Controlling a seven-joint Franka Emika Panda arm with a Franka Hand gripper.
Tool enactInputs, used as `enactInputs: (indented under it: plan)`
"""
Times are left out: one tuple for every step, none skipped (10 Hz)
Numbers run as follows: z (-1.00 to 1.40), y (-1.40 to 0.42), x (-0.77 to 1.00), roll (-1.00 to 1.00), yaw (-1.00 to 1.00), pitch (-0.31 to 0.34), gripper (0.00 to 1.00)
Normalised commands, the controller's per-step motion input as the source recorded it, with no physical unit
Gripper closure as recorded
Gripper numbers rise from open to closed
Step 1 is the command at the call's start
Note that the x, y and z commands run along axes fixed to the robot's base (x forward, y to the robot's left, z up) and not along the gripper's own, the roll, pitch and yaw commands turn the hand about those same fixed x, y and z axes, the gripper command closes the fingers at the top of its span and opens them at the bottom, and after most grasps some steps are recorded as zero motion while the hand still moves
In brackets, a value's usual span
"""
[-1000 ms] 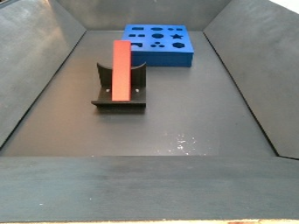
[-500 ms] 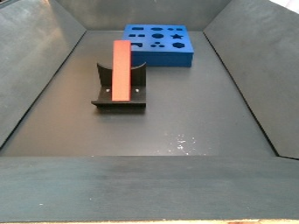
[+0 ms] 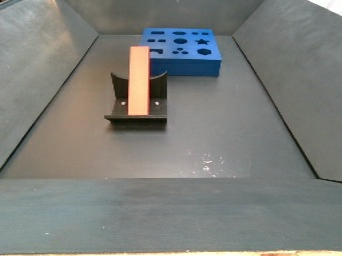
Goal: Pick up the rectangle object. Move up. Place the rectangle object on the fixture. Regrasp the rectangle object. Move to above the board. Insert the rectangle object.
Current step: Regrasp the rectangle object.
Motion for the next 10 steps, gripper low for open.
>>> enactInputs:
  plan:
    - [0.0, -0.04, 0.09, 0.31, 0.16, 0.107, 0.0]
    - [0.01, -0.04, 0.08, 0.2, 0.17, 0.075, 0.0]
    - [-1.0, 0.04, 0.03, 0.19, 0.03, 0.044, 0.0]
    - [-1.0, 0.04, 0.03, 0.18, 0.04, 0.028, 0.0]
    - [-1.0, 0.04, 0.04, 0.14, 0.05, -0.007, 0.0]
    - [-1.0, 0.04, 0.04, 0.1, 0.05, -0.023, 0.0]
    - [-1.0, 0.04, 0.04, 0.07, 0.05, -0.039, 0.0]
    - [-1.0, 0.04, 0.05, 0.06, 0.04, -0.05, 0.0]
    - [-1.0, 0.03, 0.06, 0.06, 0.03, -0.061, 0.0]
    - [-1.0, 0.03, 0.06, 0.06, 0.02, -0.064, 0.0]
